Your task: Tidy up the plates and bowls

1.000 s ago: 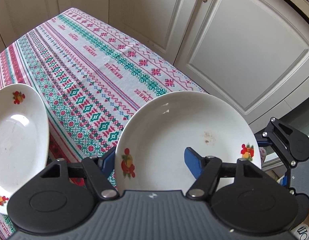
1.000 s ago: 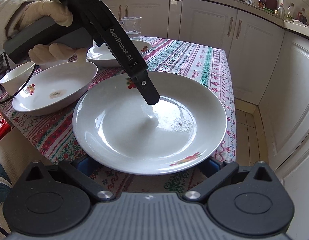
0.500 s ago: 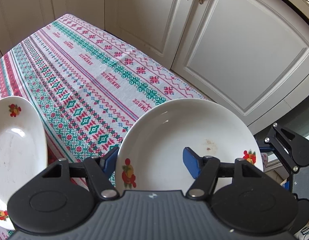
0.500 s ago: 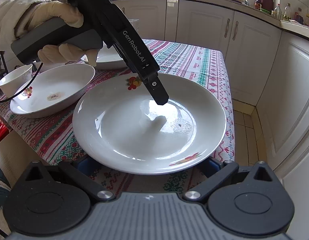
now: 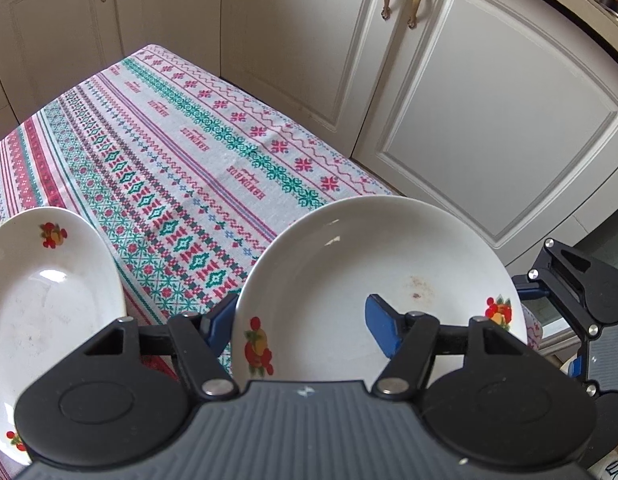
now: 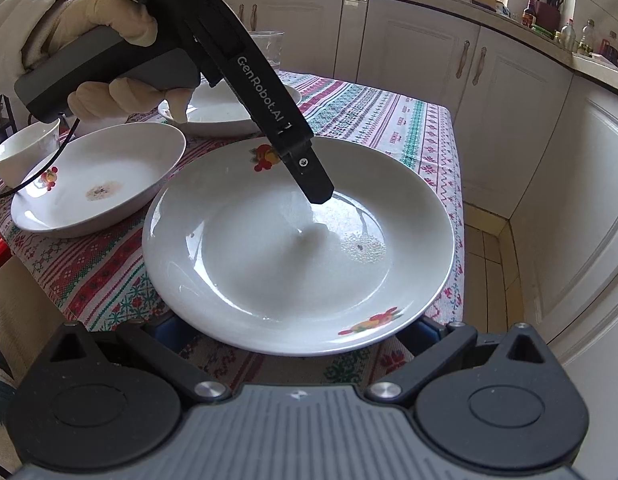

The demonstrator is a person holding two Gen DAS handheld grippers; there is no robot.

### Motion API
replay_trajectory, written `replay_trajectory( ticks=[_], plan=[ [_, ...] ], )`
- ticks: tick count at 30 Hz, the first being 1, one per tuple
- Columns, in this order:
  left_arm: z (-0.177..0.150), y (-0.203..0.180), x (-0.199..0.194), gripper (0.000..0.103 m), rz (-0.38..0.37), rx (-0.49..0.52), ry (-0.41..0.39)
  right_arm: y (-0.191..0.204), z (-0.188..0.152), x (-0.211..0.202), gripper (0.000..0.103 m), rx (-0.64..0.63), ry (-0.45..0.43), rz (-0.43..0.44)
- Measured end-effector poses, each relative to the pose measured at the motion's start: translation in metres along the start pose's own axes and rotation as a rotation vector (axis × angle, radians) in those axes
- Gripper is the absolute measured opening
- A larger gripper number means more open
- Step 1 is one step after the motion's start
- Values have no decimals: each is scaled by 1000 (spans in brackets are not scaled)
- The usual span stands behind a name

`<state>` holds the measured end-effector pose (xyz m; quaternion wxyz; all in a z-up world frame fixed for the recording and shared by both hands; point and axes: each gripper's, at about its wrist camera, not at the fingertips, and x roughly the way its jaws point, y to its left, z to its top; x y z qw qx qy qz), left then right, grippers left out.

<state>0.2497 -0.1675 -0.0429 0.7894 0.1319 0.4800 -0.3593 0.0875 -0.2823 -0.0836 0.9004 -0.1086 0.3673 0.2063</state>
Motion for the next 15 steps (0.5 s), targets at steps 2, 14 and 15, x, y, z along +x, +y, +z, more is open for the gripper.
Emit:
replay_trajectory(
  ticks=[2, 14, 15],
  plan=[
    [4, 4, 1, 67, 6, -10, -5, -4, 5, 3, 103, -4, 1, 8],
    [25, 22, 14, 67, 27, -15, -35, -21, 21, 16, 103, -27, 5, 8],
    [26, 23, 15, 67, 29, -16, -37, -21, 21, 17, 103, -28, 8, 5]
  ],
)
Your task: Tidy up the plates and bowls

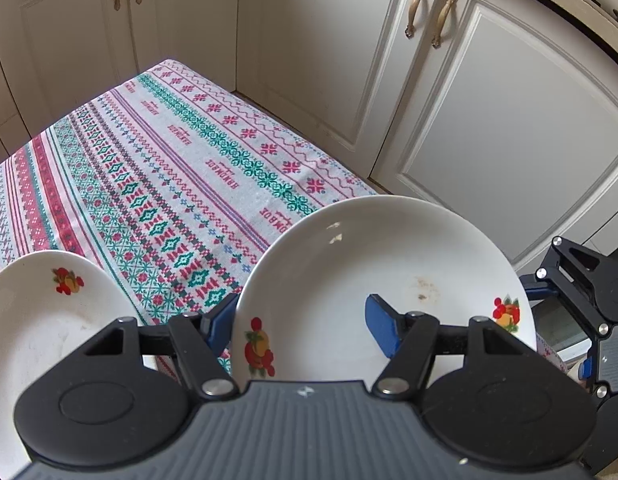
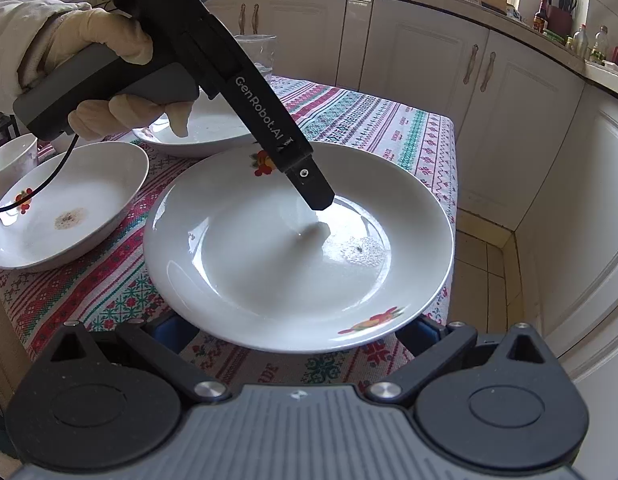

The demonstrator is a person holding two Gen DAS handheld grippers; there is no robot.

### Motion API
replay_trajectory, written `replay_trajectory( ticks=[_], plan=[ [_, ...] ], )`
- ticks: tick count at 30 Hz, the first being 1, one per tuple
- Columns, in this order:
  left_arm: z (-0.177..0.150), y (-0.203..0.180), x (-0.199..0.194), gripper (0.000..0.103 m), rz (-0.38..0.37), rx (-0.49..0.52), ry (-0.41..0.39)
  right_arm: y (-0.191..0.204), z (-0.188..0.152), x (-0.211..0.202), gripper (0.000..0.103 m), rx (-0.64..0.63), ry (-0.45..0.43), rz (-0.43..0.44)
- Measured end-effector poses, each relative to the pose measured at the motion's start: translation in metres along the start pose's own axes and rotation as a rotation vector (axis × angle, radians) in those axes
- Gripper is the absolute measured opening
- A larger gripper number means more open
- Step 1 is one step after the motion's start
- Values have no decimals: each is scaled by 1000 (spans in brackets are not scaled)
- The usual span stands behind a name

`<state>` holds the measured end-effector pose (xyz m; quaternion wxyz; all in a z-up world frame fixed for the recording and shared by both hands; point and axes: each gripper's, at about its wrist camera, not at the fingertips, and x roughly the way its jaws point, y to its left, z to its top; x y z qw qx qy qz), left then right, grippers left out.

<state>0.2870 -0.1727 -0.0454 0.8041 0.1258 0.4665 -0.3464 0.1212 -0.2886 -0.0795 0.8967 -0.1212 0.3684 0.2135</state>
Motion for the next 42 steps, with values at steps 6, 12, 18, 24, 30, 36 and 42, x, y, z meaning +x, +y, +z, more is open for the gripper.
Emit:
replay_trajectory(
  ticks=[6, 12, 18, 24, 30, 36, 42],
  plan=[
    [2, 3, 9, 67, 8, 13, 10, -1, 1, 2, 103, 11, 14, 3],
    [3, 4, 13, 67, 9, 16, 6, -2, 5, 6, 103, 25, 22, 6],
    [6, 4, 13, 67, 7, 20, -3, -8, 6, 13, 103, 49, 25, 10],
    [5, 2, 12, 70, 13, 26, -5, -6, 6, 12, 103, 52, 28, 2],
    [2, -2, -7, 82, 51, 47, -46, -3, 5, 9, 103, 57, 25, -19],
    [-9, -6, -37, 86, 82, 49, -97, -1, 2, -5, 103, 78, 21, -45],
    [-35, -16, -78, 88, 130, 37, -164, 7, -3, -33, 103, 94, -39, -65]
  ],
)
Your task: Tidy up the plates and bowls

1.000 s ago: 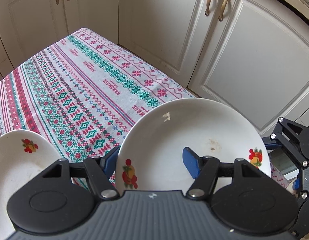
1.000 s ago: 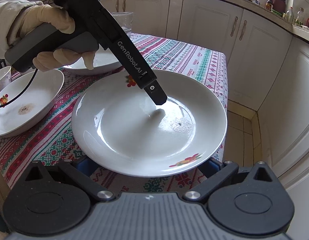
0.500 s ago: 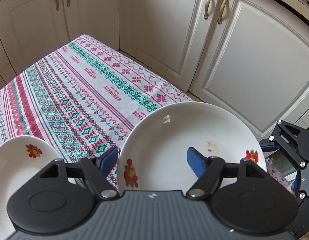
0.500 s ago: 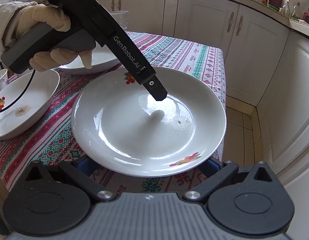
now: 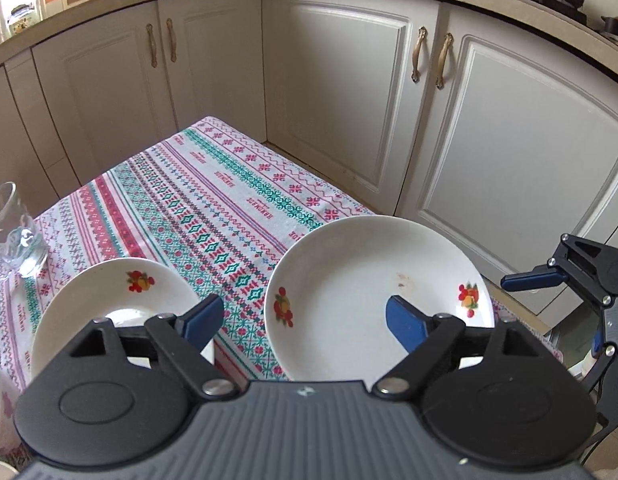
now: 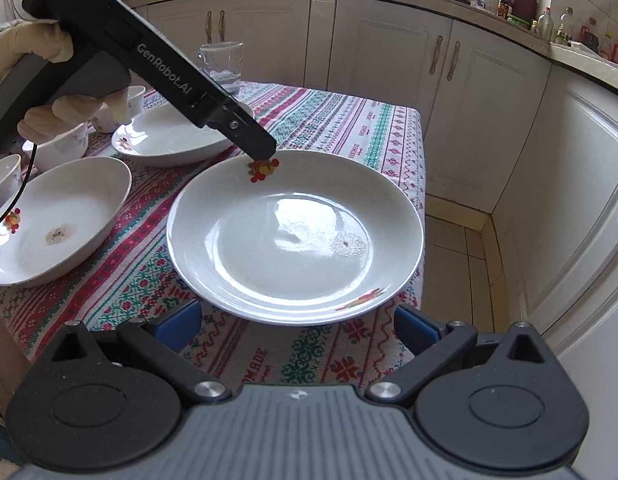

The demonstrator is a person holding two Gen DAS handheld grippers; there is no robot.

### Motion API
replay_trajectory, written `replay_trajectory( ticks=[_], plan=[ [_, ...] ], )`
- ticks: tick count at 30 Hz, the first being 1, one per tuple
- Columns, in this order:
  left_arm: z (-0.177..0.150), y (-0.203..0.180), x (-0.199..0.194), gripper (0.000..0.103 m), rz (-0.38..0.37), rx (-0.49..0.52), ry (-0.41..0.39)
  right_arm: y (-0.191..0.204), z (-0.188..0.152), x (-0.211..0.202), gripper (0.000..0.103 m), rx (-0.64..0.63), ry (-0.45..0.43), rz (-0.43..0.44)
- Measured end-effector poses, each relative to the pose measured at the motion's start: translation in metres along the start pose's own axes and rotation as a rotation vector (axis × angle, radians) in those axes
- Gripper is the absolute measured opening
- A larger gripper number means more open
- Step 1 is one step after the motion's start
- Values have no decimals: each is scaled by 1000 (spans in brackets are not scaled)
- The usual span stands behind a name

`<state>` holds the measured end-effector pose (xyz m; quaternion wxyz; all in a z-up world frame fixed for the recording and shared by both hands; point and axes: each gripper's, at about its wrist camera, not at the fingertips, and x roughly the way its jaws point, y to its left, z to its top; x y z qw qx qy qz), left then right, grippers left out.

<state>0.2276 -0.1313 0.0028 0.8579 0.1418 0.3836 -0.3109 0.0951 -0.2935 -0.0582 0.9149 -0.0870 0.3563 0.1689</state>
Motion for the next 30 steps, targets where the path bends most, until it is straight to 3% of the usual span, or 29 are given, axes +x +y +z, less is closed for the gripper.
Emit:
replay_trajectory(
  ticks=[3, 11, 15, 19, 22, 30],
  plan=[
    [-18, -7, -21, 88, 88, 4, -2, 7, -3, -14, 103, -4, -45, 6],
    [-84, -14, -64, 88, 243, -67, 10, 40, -3, -25, 103, -22, -60, 69],
    [-112, -14, -83, 88, 257, -174, -6, 58, -5, -26, 103, -38, -57, 97],
    [-130, -11, -99, 88, 328, -265, -33, 77, -4, -31, 103, -57, -60, 121],
    [-139, -3, -110, 88, 324, -338, -52, 93, -1, -32, 103, -80, -62, 133],
    [-158, 9, -126, 88, 348, -386, -69, 132, 8, -27, 103, -152, -44, 170]
  ],
)
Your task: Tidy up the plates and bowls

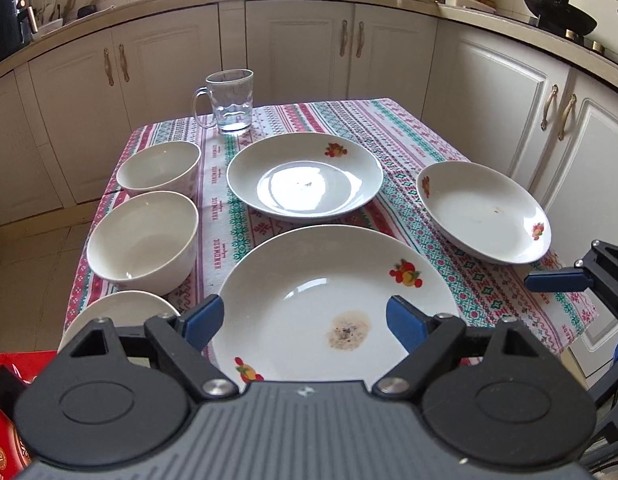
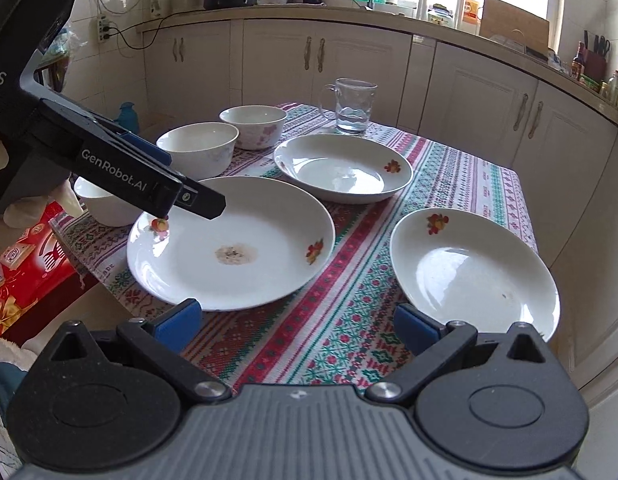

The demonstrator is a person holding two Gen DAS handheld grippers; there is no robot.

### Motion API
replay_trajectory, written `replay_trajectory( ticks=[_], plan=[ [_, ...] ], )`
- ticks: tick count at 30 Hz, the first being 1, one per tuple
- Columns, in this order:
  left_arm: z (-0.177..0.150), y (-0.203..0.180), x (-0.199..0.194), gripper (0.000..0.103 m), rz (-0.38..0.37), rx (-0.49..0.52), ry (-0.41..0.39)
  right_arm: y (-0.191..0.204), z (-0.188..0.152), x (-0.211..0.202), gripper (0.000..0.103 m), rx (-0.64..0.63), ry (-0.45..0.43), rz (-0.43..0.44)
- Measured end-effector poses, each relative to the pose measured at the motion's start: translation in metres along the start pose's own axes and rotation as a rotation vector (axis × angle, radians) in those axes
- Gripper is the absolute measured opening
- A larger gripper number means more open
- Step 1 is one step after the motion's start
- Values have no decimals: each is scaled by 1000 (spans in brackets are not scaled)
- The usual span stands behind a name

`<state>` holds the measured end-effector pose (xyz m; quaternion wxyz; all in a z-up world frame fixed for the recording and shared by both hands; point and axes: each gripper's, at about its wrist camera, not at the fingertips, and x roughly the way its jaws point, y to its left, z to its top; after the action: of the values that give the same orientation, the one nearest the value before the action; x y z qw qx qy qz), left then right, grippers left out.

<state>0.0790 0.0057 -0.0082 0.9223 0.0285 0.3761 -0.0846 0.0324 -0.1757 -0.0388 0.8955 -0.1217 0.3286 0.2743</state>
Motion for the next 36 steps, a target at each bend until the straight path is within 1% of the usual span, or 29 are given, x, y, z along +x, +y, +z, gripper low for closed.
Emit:
replay_trajectory(
  ticks=[9, 22, 27, 30, 36],
  plan=[
    [-4, 19, 1, 88, -14, -39, 10, 20, 2, 27, 103, -32, 66, 31],
    [1, 25, 18, 88, -37, -41, 46, 12, -3, 52, 103, -31, 113, 40],
    [5, 26, 24, 88, -38, -8, 62, 9, -5, 59, 103, -42, 120, 37],
    [8, 26, 28, 88, -43, 20, 76, 8, -5, 61, 103, -52, 113, 51],
    [16, 28, 38, 88, -99, 56, 120, 3, -1, 68, 103, -60, 121, 109]
  ],
)
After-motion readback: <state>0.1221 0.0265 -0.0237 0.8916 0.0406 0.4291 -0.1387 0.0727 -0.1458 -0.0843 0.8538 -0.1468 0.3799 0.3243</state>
